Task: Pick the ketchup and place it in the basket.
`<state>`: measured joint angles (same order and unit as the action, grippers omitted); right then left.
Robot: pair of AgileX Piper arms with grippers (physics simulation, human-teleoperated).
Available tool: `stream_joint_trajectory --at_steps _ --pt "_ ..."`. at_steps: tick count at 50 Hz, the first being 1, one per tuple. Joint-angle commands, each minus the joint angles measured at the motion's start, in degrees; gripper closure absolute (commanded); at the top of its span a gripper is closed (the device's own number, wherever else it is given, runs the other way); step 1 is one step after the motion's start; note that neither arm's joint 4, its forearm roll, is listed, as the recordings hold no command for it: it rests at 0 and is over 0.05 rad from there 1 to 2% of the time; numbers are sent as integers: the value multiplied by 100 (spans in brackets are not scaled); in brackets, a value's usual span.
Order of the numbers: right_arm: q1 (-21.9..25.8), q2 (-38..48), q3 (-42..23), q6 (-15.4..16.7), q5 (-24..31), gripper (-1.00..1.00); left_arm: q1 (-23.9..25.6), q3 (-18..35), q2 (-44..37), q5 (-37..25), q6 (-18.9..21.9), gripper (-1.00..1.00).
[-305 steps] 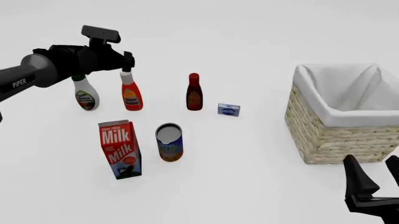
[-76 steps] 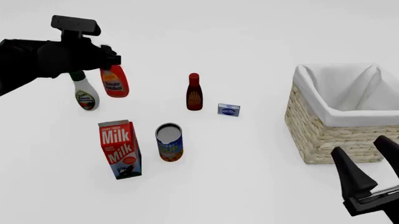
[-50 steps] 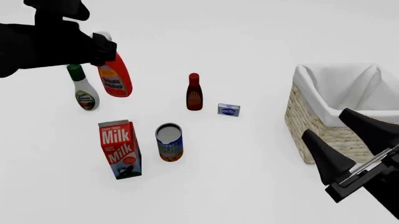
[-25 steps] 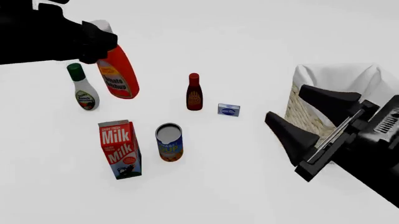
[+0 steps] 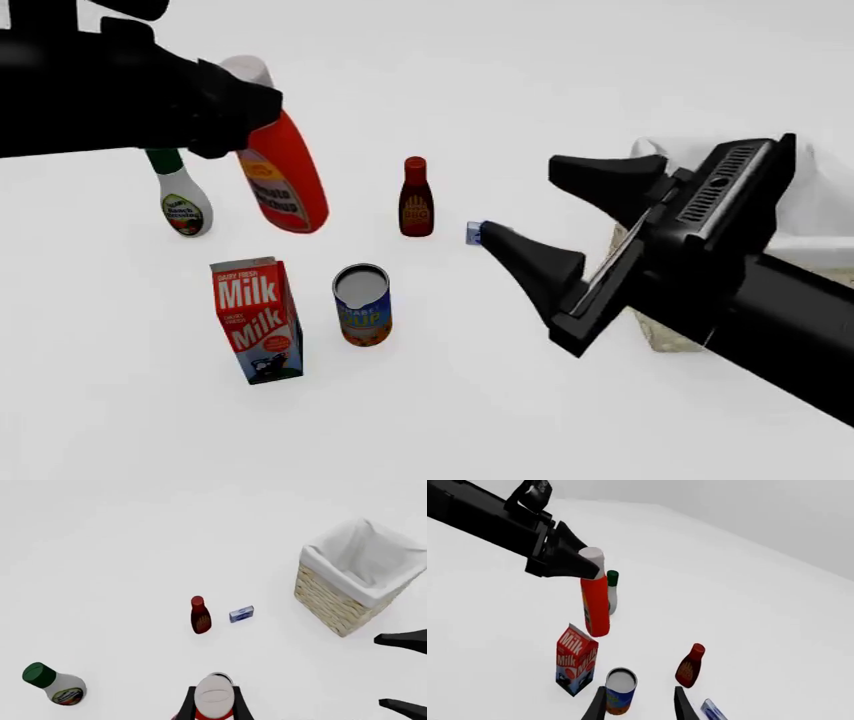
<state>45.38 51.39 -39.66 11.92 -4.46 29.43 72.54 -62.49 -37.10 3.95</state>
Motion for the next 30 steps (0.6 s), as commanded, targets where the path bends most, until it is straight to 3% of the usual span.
stream_joint_trajectory --at_steps 1,6,30 --pt "286 441 -544 39 284 -100 191 -58 -5 79 45 100" --pt "327 526 -784 -122 409 -100 260 -107 -44 150 22 100" --pt "686 1183 -1342 -265 297 -100 544 212 -279 89 95 100"
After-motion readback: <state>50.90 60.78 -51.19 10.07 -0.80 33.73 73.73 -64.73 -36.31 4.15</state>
